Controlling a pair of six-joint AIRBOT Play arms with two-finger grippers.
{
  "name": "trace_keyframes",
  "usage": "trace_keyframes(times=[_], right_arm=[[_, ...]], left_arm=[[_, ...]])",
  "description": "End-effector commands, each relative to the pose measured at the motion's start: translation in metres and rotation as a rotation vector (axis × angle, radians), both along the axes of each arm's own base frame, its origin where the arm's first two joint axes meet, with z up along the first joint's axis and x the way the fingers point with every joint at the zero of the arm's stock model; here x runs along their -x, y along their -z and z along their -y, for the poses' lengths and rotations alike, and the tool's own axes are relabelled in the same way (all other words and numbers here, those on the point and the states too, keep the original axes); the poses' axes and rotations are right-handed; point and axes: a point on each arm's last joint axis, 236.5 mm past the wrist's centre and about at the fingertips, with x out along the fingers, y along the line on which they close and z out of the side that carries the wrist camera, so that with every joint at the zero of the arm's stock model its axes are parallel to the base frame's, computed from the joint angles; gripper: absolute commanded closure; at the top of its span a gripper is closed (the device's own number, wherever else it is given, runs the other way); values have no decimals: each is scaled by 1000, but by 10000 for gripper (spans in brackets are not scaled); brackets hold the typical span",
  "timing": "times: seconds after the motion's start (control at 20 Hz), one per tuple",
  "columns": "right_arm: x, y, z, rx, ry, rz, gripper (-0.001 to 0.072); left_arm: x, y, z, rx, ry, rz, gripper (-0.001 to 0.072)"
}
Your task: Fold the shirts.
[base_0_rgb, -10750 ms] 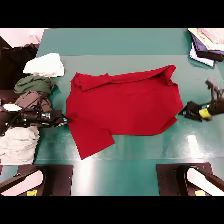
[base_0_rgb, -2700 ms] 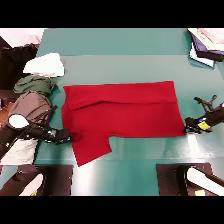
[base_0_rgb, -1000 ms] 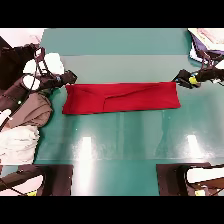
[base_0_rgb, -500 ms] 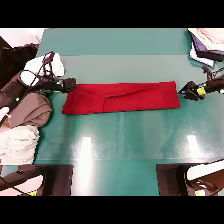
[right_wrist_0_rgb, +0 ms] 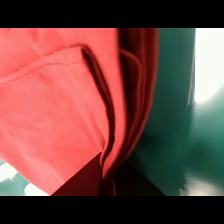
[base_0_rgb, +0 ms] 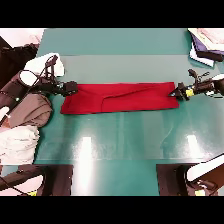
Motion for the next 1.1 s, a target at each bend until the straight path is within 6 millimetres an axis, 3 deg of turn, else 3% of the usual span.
trace_keyframes(times=[0.0, 0.15, 0.3, 0.5, 0.65, 0.85, 1.05], right_arm=[[-2, -8, -8, -2, -46, 47, 697], [-9, -41, -5, 35, -42, 131, 700], [-19, -93, -26, 0, -40, 246, 700], [-28, -174, -72, -48, -138, 412, 701], [-31, -223, -116, -46, -219, 503, 701], [-22, -267, -185, -60, -359, 618, 701], [-13, -287, -234, -68, -440, 687, 701]], left_arm=[[5, 2, 10, 56, -4, -47, 683], [0, 1, 36, 114, 15, -52, 684], [-5, 8, 88, 99, 144, -45, 684], [-17, 34, 164, 94, 279, -65, 684], [-25, 59, 202, 94, 330, -90, 684], [-35, 84, 215, 117, 311, -139, 684], [-39, 87, 211, 115, 302, -139, 684]])
